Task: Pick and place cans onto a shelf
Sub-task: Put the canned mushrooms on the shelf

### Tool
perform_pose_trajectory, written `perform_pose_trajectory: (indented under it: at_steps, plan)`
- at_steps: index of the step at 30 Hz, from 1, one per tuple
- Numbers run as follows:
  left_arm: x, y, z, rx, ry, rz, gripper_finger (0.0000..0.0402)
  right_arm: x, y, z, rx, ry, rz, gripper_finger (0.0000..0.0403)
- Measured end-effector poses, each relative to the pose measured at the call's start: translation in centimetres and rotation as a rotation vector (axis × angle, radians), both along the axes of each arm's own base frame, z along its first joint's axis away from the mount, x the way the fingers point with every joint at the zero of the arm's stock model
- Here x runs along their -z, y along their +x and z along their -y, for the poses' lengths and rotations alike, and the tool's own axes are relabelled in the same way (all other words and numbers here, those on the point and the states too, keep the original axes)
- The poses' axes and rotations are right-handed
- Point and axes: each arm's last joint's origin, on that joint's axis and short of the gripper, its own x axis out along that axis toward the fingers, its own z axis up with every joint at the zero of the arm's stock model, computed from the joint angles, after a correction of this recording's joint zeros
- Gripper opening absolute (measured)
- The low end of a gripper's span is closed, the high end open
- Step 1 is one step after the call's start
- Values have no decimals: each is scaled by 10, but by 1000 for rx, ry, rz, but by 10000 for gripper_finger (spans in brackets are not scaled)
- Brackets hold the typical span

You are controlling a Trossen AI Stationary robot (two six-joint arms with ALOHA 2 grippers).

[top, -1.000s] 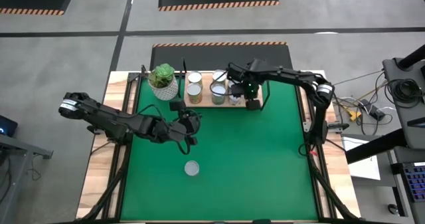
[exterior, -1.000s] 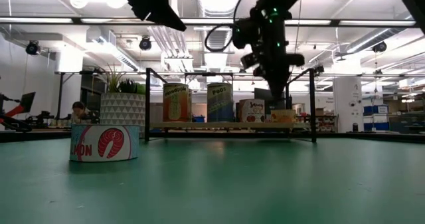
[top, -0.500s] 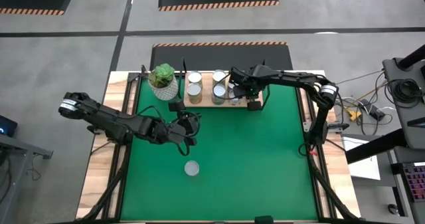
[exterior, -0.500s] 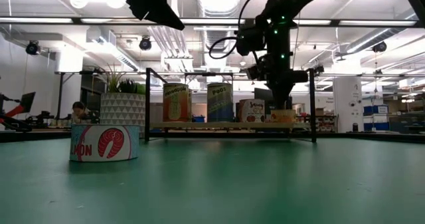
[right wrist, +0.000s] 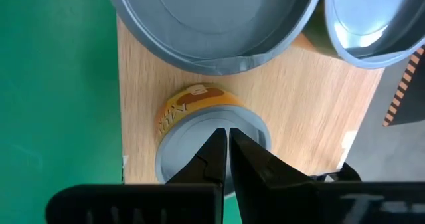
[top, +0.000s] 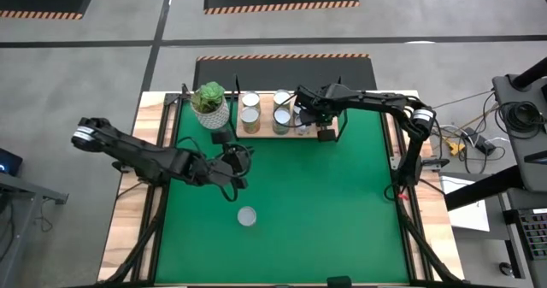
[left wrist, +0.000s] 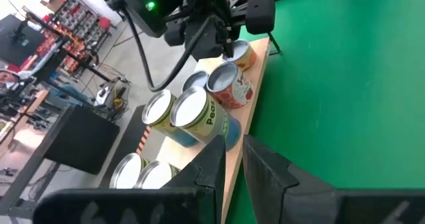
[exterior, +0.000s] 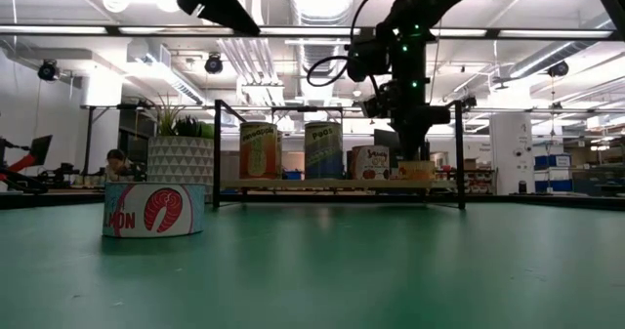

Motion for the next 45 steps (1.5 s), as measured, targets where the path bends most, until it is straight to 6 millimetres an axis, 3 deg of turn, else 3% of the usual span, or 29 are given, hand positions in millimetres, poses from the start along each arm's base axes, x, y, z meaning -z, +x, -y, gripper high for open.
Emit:
perform_pose_trajectory:
  at_steps: [16, 26, 45]
  plan:
    - [2, -16, -2, -54, -67, -39, 36, 14, 1, 2, 5, -69, 7, 9]
    - [-7, -28, 1, -51, -111, 13, 36, 13, 4, 9, -29, -123, 34, 9]
    - [-7, -29, 5, -33, -111, 13, 36, 6, 1, 17, -46, -182, 20, 9]
